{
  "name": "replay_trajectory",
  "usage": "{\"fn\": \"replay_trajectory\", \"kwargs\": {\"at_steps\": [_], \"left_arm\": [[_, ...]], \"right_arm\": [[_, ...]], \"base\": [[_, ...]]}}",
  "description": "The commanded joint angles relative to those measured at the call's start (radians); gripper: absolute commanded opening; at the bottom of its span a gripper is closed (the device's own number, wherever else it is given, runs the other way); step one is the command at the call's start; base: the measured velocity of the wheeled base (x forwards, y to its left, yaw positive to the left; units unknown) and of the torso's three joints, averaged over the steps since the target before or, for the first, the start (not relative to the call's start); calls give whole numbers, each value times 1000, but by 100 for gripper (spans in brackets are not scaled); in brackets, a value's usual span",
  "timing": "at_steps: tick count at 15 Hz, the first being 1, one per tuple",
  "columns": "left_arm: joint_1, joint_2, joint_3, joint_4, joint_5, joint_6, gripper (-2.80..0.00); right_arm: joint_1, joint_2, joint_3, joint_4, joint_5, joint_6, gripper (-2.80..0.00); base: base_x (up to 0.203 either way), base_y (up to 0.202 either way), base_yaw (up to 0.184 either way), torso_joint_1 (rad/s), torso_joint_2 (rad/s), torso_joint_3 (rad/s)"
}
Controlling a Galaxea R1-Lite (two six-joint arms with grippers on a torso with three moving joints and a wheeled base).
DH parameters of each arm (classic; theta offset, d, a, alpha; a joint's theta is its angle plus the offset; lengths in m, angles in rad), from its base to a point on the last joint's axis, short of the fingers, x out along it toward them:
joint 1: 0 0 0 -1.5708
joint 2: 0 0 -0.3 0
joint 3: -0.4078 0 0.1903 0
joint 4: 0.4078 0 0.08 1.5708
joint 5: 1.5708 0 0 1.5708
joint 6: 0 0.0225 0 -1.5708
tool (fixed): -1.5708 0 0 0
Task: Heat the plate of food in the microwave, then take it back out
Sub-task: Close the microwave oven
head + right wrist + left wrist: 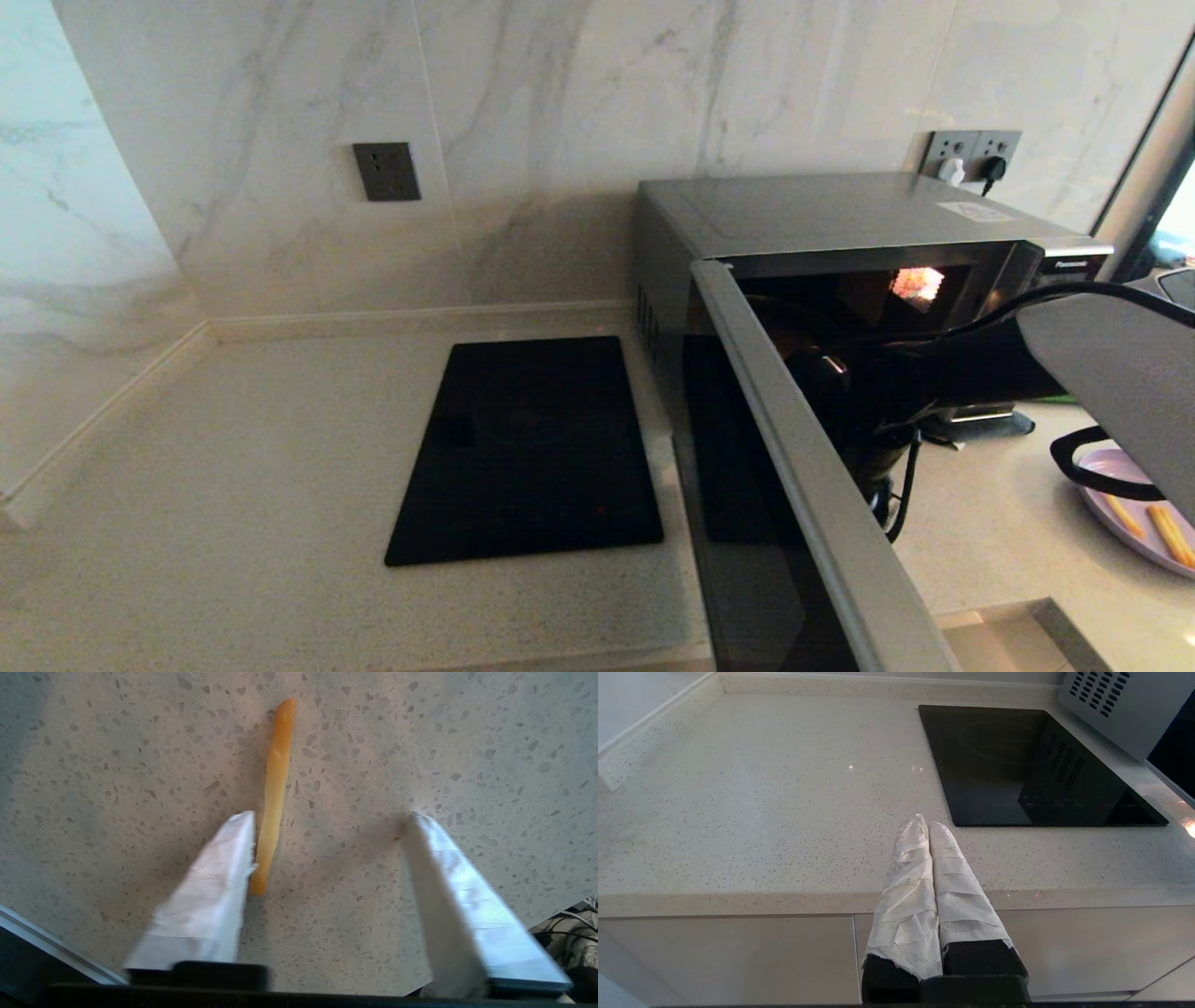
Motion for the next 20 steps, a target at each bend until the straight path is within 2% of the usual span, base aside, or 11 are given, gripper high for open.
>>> {"fn": "replay_trajectory", "kwargs": {"at_steps": [1,20], "left_arm": [[0,1,0,-1,1,0,-280],[0,2,0,-1,1,0,-280]], "right_arm": [[1,6,6,0,2,6,-280],[2,-23,30,0,-6,-6,-280]], "base": [[0,0,0,0,0,0],[0,0,0,0,0,0]]}}
